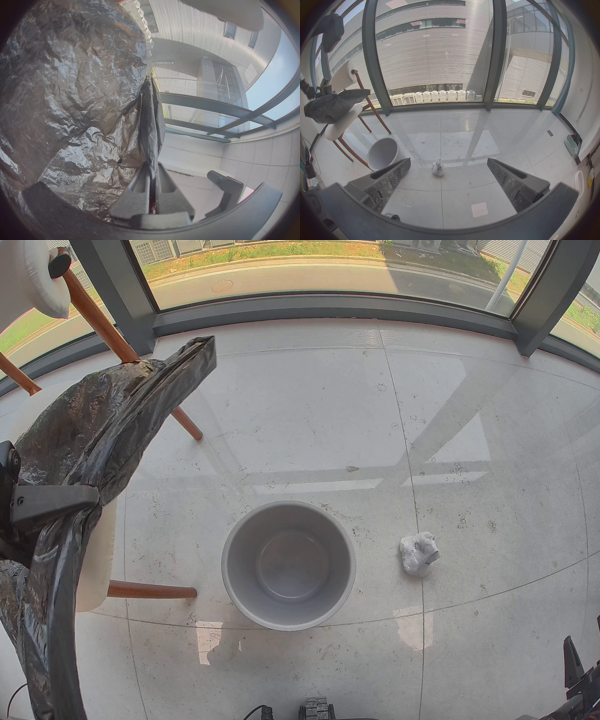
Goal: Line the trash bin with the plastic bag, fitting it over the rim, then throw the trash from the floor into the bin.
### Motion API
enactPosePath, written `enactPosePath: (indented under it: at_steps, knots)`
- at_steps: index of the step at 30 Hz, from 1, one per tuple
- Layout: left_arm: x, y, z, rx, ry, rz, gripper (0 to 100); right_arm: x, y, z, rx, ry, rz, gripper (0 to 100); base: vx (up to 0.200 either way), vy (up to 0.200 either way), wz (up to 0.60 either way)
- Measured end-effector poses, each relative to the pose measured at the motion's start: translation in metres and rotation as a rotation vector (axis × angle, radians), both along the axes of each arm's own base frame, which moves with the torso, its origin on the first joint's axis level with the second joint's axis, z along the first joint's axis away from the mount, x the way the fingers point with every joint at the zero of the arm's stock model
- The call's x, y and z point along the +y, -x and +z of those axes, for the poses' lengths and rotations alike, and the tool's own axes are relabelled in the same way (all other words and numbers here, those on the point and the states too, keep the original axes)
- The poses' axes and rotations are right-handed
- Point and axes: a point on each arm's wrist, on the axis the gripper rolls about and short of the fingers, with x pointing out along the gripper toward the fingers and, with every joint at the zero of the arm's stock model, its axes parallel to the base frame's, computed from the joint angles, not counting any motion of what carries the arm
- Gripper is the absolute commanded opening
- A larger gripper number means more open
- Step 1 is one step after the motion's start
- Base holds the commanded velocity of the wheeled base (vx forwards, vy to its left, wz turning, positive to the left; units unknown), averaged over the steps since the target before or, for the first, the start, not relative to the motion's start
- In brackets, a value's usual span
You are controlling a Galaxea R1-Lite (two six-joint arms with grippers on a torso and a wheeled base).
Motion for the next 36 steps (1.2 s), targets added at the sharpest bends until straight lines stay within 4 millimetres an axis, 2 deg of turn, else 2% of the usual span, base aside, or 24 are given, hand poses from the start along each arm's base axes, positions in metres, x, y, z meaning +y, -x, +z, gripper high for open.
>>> enactPosePath:
  at_steps: [6,17,36]
  knots:
    - [-0.014,0.018,0.008,0.042,0.041,-0.126,0,0.0,0.0,0.0,0.0,0.0,0.0,100,0.0,0.0,0.0]
    - [-0.032,0.039,0.018,-0.036,0.06,-0.327,0,0.0,0.0,0.0,0.0,0.0,0.0,100,0.0,0.0,0.0]
    - [-0.054,0.049,0.024,-0.053,0.1,-0.554,0,0.0,0.0,0.0,0.0,0.0,0.0,100,0.0,0.0,0.0]
